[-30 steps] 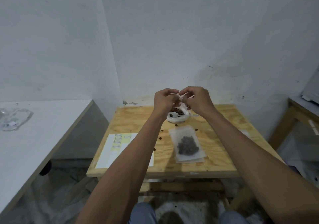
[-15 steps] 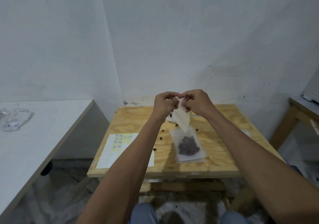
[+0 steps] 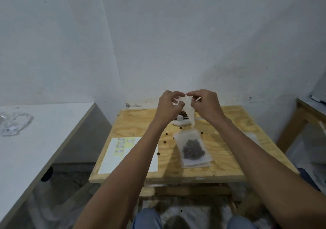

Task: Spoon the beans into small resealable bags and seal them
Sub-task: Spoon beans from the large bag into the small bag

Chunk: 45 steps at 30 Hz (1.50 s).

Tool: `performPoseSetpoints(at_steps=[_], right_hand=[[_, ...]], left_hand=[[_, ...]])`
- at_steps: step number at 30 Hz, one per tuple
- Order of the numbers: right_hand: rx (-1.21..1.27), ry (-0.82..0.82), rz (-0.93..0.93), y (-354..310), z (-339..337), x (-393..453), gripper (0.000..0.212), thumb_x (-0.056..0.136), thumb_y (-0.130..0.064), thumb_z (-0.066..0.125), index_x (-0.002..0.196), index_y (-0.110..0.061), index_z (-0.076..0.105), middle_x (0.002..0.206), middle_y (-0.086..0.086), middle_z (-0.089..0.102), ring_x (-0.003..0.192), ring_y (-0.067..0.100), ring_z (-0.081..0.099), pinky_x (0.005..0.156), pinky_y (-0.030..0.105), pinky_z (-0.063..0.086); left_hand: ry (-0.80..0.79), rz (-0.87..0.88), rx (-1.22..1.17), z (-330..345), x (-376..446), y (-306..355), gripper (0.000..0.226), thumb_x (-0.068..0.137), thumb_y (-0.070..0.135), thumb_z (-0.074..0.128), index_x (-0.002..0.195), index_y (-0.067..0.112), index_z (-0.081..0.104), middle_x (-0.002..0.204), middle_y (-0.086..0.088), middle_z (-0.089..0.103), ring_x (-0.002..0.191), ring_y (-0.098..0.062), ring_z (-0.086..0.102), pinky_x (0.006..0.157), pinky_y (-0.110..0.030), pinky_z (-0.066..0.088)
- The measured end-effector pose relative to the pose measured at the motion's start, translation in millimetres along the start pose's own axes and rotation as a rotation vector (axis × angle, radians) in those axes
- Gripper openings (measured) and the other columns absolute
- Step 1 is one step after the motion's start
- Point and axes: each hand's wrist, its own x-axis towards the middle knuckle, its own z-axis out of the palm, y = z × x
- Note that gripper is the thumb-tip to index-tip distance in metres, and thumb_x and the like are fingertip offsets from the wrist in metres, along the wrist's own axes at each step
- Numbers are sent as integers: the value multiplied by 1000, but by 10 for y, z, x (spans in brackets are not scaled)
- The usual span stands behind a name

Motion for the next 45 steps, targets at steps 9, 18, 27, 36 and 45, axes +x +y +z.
performPoseSetpoints(at_steps=[9,18,27,36,45], right_hand=[[370,-82,89,-171,-94,151,36,87,2,68,120,-13,76,92,2,75,67,32,73,75,37,63],[392,-67,164,-70,-51,111,32,88,4,63,110,-12,80,83,6,72,56,17,66,67,32,63],[472,-94,231,102,81,143,21,90,-13,72,109,-15,80,101,-2,77,84,13,72,71,27,59],[-228,-163,322,671,462,213,19,92,-23,72,108,-14,79,114,7,75,102,25,69,78,29,52],[-308,-265,368,783,738,291,15,92,-8,73,100,-17,82,118,10,74,103,27,70,84,32,56]], left_hand=[[-111,164,-17,-104,-1,-19,73,65,46,86,117,23,41,130,-5,58,112,-20,61,83,-33,50],[83,339,37,-38,-101,-222,73,67,35,93,121,10,51,115,-3,54,107,-22,56,89,-43,52],[14,171,108,-32,-126,-365,106,59,68,80,146,18,45,123,1,48,106,-7,50,89,-9,39],[-10,0,182,-179,-170,-783,109,57,77,73,144,16,47,128,4,49,116,-14,50,97,-31,44],[-42,-119,152,-77,-76,-1034,110,53,76,76,143,20,49,127,6,52,110,-8,53,87,-23,45]])
